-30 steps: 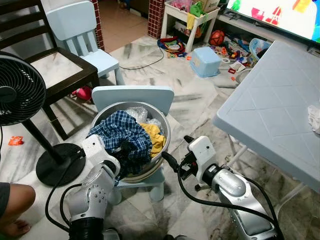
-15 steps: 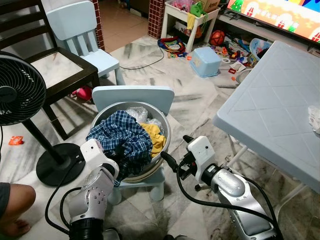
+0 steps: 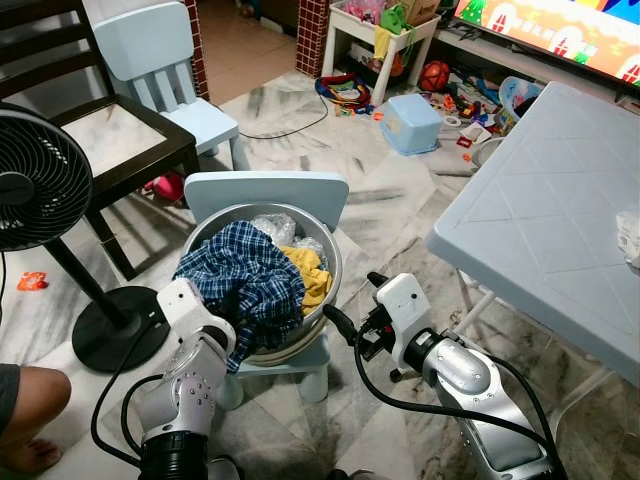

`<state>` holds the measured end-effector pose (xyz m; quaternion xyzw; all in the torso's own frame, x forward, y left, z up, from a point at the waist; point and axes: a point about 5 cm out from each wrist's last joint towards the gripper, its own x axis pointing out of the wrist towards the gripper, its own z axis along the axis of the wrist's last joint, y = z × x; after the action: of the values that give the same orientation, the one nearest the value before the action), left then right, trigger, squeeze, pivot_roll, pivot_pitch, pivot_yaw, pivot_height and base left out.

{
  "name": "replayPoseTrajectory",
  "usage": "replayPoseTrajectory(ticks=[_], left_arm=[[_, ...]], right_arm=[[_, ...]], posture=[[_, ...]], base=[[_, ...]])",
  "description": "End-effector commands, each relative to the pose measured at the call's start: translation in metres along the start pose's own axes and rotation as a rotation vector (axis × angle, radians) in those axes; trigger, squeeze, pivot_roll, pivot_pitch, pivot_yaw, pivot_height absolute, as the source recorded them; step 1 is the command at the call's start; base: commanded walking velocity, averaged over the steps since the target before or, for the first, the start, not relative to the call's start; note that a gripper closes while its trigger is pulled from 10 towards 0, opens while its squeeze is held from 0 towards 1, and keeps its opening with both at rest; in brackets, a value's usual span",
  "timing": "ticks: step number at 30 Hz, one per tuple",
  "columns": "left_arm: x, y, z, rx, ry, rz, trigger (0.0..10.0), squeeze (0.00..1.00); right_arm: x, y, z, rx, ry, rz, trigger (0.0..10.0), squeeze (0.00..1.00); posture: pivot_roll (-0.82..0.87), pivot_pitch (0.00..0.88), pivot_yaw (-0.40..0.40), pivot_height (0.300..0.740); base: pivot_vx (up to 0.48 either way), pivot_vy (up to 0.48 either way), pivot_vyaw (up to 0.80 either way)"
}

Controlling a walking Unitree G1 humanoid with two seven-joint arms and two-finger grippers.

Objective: Hang hanger

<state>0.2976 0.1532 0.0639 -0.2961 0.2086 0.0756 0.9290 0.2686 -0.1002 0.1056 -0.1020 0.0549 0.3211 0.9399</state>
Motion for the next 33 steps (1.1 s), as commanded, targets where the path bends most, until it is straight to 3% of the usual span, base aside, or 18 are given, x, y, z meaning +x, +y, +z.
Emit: replayPoseTrajectory(ticks=[1,3,8,11,15,20,21,22,23,24,26,27,28,30,31,33], left_arm=[[-0.006,-0.002,0.005,0.066,-0.031,-0.039,0.0,0.0],[-0.011,0.003,0.009,0.111,-0.045,-0.056,0.0,0.0],[-0.02,0.029,0.014,0.121,-0.041,-0.005,0.0,0.0],[-0.02,0.029,0.014,0.107,-0.04,-0.007,0.0,0.0],[-0.02,0.016,0.013,0.109,-0.053,-0.04,0.0,0.0],[-0.026,0.013,0.028,0.204,-0.135,-0.035,0.0,0.0],[-0.031,0.013,0.045,0.361,-0.219,-0.023,0.0,0.0],[-0.037,0.01,0.067,0.608,-0.346,-0.035,0.0,0.0],[-0.039,0.009,0.075,0.681,-0.393,-0.036,0.0,0.0],[-0.041,0.009,0.084,0.715,-0.427,-0.029,0.0,0.0],[-0.043,0.011,0.098,0.707,-0.46,-0.008,0.0,0.0],[-0.045,0.012,0.115,0.735,-0.502,0.004,0.0,0.0],[-0.048,0.012,0.137,0.783,-0.556,0.015,0.0,0.0],[-0.051,0.01,0.158,0.856,-0.607,0.006,0.0,0.0],[-0.053,0.006,0.186,0.989,-0.686,0.001,0.0,0.0],[-0.055,0.002,0.201,1.079,-0.733,-0.012,0.0,0.0]], right_arm=[[-0.001,-0.003,0.001,-0.008,-0.003,-0.003,10.0,0.0],[-0.002,-0.005,0.001,-0.009,-0.004,-0.008,10.0,0.0],[-0.004,-0.008,-0.002,-0.011,0.006,-0.012,10.0,0.0],[-0.003,-0.007,-0.002,-0.011,0.005,-0.01,10.0,0.0],[-0.001,-0.006,0.001,-0.015,-0.001,-0.002,10.0,0.0],[-0.001,-0.01,0.001,-0.019,-0.004,-0.006,10.0,0.0],[-0.001,-0.01,0.0,-0.019,-0.003,-0.01,10.0,0.0],[-0.001,-0.01,0.0,-0.019,-0.002,-0.01,10.0,0.0],[-0.001,-0.01,-0.001,-0.018,-0.002,-0.01,10.0,0.0],[-0.001,-0.009,-0.001,-0.017,-0.001,-0.01,10.0,0.0],[-0.001,-0.009,-0.002,-0.016,0.0,-0.01,10.0,0.0],[0.0,-0.008,-0.002,-0.015,-0.001,-0.01,10.0,0.0],[0.001,-0.008,-0.002,-0.013,-0.002,-0.009,10.0,0.0],[0.002,-0.008,-0.002,-0.012,-0.004,-0.008,10.0,0.0],[0.004,-0.008,-0.001,-0.012,-0.006,-0.006,10.0,0.0],[0.005,-0.007,-0.001,-0.012,-0.009,-0.004,10.0,0.0]], posture=[[0.09,0.127,-0.1,0.74],[0.09,0.128,-0.099,0.74],[0.1,0.131,-0.104,0.74],[0.1,0.13,-0.106,0.74],[0.1,0.125,-0.11,0.74],[0.1,0.122,-0.11,0.74],[0.1,0.122,-0.11,0.74],[0.11,0.12,-0.108,0.74],[0.11,0.12,-0.109,0.74],[0.11,0.12,-0.109,0.74],[0.12,0.119,-0.11,0.74],[0.12,0.118,-0.111,0.74],[0.13,0.117,-0.111,0.74],[0.13,0.116,-0.112,0.74],[0.14,0.111,-0.11,0.74],[0.14,0.11,-0.109,0.74]], base=[[0.0,0.0,0.0],[0.0,0.0,0.0],[0.0,0.0,0.0],[0.0,0.0,0.0],[0.0,0.0,0.0],[0.0,0.0,0.0],[0.0,0.0,0.0],[0.0,0.0,0.0],[0.0,0.0,0.0],[0.0,0.0,0.0],[0.0,0.0,0.0],[0.0,0.0,0.0],[0.0,0.0,0.0],[0.0,0.0,0.0],[0.0,0.0,0.0],[0.0,0.0,0.0]])
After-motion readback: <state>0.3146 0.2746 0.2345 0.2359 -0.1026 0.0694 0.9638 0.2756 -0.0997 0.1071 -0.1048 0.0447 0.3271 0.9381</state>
